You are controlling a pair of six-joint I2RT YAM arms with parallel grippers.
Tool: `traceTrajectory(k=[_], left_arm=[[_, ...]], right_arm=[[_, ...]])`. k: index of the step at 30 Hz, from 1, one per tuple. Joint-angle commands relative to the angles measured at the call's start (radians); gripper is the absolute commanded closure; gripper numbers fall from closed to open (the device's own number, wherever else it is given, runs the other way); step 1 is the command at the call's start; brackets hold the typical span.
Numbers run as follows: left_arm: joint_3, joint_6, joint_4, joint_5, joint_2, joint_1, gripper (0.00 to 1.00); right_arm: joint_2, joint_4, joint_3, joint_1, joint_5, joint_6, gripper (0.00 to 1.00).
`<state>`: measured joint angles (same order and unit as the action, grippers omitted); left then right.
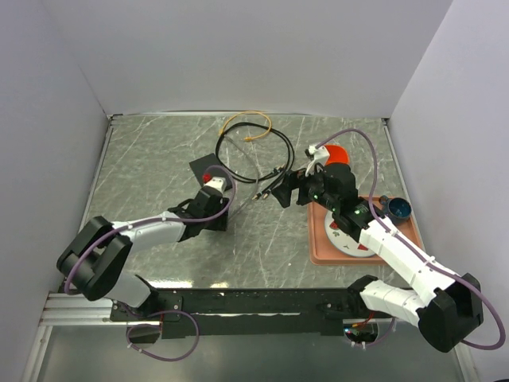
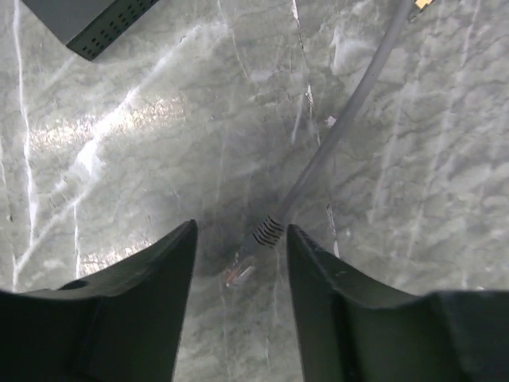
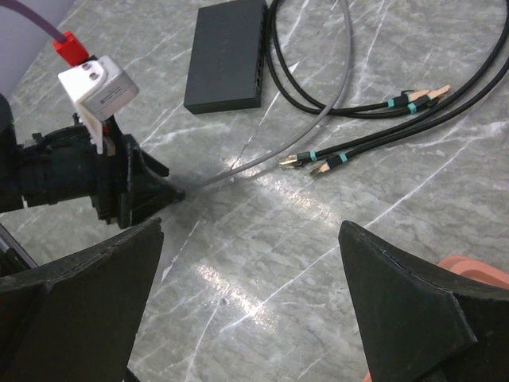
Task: Insert the plug into the switch port
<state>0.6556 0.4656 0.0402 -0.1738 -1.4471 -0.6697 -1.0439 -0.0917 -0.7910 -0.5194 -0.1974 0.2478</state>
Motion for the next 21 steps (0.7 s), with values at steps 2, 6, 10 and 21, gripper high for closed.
traceTrajectory(k=[2, 6, 10, 21], left_arm=[[0.079, 0.011, 0.046, -0.104, -0.065, -0.039, 0.52], [0.111, 0.018, 0.090, -0.125, -0.111, -0.079, 0.58], [0.156, 0.045, 0.154, -0.154, -0.163, -0.110, 0.71], [0.211, -0.010, 0.278, -0.110, -0.075, -0.130, 0.99]], right_arm=[[-0.015, 0.018, 0.001, -0.002, -0.019, -0.010, 0.00], [-0.011, 0.015, -0.004, -0.004, -0.020, -0.015, 0.00], [-0.011, 0.004, -0.017, -0.002, -0.025, -0.024, 0.00], [-0.001, -0.003, -0.037, -0.017, -0.220, -0.130, 0.00]])
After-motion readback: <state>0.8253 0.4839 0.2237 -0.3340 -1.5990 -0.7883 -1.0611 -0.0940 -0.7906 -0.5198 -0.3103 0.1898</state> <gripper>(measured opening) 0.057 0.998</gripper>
